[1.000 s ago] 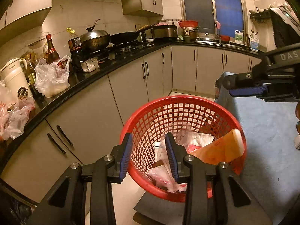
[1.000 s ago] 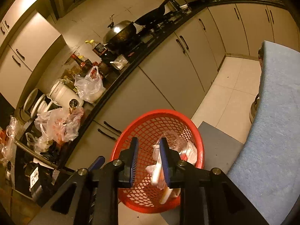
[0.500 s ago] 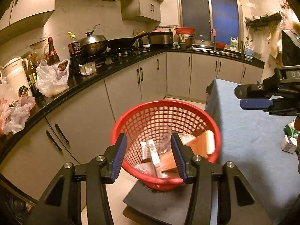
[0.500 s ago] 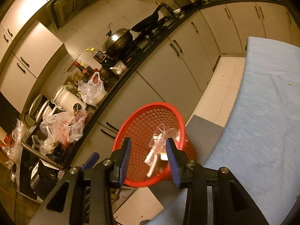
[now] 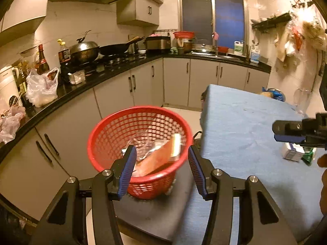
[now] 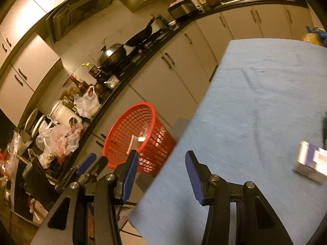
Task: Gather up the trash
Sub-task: 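Move both open tools back to the trash pile on the table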
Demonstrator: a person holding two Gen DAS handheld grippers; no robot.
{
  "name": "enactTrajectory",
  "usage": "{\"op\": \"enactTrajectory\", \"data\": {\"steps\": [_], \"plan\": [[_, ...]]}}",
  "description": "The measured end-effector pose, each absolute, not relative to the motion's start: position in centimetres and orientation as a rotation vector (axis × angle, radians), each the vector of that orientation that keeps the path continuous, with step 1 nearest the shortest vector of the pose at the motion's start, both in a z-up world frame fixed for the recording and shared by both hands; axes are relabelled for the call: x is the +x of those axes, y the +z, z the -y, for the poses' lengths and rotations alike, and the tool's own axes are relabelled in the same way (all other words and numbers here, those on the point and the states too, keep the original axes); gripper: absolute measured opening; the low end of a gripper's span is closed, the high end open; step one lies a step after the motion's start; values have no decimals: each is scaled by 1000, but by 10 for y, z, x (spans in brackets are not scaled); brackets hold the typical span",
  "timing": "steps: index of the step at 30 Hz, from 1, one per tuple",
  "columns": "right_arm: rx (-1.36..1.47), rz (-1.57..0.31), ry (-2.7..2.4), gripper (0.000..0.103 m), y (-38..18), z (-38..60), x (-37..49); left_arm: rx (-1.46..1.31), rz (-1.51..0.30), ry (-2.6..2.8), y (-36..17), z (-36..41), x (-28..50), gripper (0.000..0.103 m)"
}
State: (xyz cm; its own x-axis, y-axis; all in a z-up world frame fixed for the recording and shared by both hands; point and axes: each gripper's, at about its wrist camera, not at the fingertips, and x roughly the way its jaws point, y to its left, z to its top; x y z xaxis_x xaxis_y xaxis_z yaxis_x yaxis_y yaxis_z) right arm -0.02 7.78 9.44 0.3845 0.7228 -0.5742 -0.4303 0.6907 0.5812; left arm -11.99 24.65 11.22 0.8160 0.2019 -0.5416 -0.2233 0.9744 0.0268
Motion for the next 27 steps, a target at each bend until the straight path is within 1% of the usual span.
{"op": "enactTrajectory", "data": {"steps": [3,7,9,12,14,21,27], "plan": [[378,-882,756,52,104,-57,-16,-19,-552,201,124,-230,-129,51],[396,-799,747,52,129,-26,-47,20,-505,150,146,-201,-147,52],[407,-759,739,52,143,-11,-63,41,-479,123,157,-186,-157,55],[400,-709,709,61,157,10,-85,58,-447,84,169,-167,-166,58],[404,-684,683,62,162,23,-94,62,-434,64,173,-158,-170,58],[433,-650,620,62,167,61,-114,93,-415,-22,182,-121,-177,59],[468,-625,583,62,160,88,-126,97,-432,-82,172,-103,-176,61]]}}
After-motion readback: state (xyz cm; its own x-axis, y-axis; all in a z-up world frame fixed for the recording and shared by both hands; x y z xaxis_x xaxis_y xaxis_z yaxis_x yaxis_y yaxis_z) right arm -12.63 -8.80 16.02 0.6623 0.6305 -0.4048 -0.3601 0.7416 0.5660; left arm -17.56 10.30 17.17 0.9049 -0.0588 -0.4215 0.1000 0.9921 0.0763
